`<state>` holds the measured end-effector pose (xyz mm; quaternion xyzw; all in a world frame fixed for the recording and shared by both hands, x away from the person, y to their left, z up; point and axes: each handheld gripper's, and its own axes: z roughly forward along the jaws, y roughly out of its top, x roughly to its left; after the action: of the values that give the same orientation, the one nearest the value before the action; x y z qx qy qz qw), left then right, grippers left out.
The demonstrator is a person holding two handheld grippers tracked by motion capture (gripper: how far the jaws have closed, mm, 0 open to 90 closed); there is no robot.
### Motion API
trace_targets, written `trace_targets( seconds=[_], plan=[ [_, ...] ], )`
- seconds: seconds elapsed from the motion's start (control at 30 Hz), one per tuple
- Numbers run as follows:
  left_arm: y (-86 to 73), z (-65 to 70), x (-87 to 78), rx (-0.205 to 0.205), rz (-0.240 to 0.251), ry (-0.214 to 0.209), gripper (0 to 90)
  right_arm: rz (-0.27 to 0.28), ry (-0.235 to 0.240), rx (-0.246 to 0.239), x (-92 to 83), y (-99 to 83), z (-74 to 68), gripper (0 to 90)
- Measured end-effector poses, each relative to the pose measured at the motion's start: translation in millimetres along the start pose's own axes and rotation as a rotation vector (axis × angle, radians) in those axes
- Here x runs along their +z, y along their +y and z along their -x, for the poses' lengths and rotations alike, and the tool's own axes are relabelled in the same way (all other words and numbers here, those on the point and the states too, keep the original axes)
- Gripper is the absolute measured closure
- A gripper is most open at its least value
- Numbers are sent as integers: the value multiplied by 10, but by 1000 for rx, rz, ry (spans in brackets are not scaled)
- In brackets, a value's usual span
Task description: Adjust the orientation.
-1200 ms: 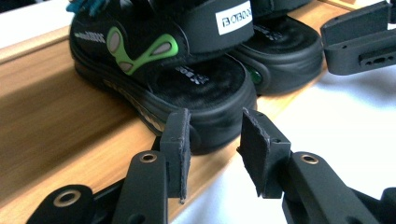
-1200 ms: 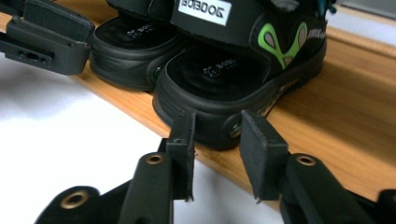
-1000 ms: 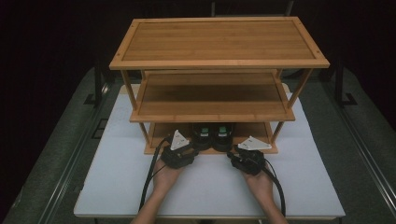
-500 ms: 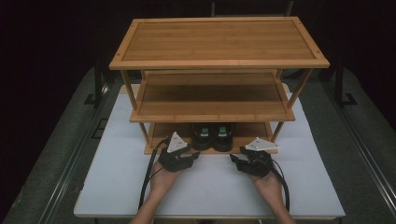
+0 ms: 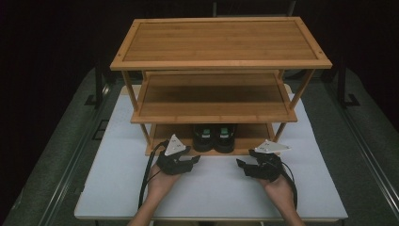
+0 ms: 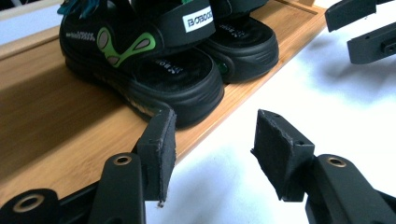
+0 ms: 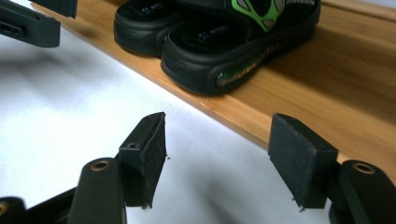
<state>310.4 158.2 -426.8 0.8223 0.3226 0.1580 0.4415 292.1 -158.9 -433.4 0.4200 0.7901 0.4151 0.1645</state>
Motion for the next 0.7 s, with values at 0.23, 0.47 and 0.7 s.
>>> trace_targets(
  seconds=[0.23,0.47,0.7],
  plan=[
    [-68,-6,-53,-20,0,10,428,-9,14,6,-71,-72,58,323],
    [-129,21,-122,-16,0,17,359,-20,26,20,-170,-205,138,304],
    [-147,-3,-191,-20,6,18,334,6,25,32,-324,-304,211,304]
  ],
)
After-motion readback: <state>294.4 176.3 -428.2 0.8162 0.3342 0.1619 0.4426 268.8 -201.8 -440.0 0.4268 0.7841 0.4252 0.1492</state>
